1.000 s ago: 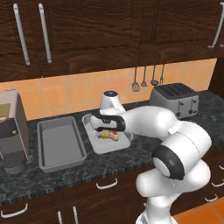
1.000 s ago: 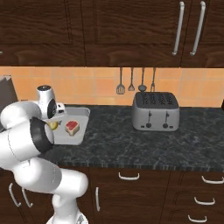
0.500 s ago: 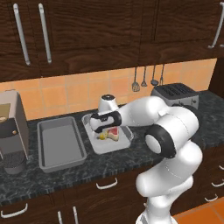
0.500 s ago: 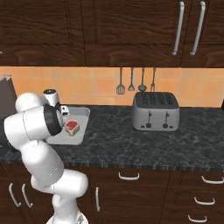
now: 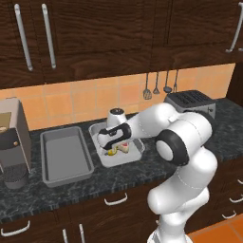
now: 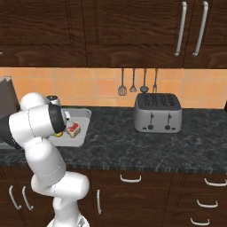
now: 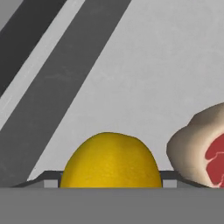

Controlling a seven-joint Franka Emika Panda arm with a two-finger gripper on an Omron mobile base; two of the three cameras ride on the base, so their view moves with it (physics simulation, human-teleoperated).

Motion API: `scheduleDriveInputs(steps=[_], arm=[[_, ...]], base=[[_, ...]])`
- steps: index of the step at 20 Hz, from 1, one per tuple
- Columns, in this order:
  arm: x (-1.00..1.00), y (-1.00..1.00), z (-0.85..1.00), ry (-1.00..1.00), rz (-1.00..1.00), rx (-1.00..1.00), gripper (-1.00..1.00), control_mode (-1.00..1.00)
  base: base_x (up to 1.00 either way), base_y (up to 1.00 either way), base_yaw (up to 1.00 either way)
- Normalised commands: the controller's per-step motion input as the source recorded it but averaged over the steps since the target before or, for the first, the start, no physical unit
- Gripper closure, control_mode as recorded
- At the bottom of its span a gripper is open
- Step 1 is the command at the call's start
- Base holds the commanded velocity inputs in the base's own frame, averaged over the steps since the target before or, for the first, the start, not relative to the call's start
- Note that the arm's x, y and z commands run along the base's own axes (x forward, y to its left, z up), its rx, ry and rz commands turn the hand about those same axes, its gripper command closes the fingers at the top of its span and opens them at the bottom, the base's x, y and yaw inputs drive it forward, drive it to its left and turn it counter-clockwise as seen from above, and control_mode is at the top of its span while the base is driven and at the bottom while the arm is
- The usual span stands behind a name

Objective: Place one lemon and one steak in each tupperware on the nearby counter, to pack two identical lunches.

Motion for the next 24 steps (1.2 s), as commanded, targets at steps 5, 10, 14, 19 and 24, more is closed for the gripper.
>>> scheduleDriveInputs(steps=[5, 10, 14, 19, 24], arm=[[0.45, 0.06, -0.16, 0.0, 0.01, 0.01, 1.0, -1.0], [0.1, 0.0, 0.03, 0.0, 0.0, 0.0, -1.0, -1.0], [0.0, 0.0, 0.24, 0.0, 0.0, -0.04, -1.0, -1.0], [-0.13, 0.0, 0.54, 0.0, 0.0, -0.05, -1.0, -1.0], [-0.21, -0.01, 0.35, 0.0, 0.0, -0.03, -1.0, -1.0]], base=[[0.0, 0.0, 0.0], [0.0, 0.0, 0.0], [0.0, 0.0, 0.0], [0.0, 0.0, 0.0], [0.0, 0.0, 0.0]])
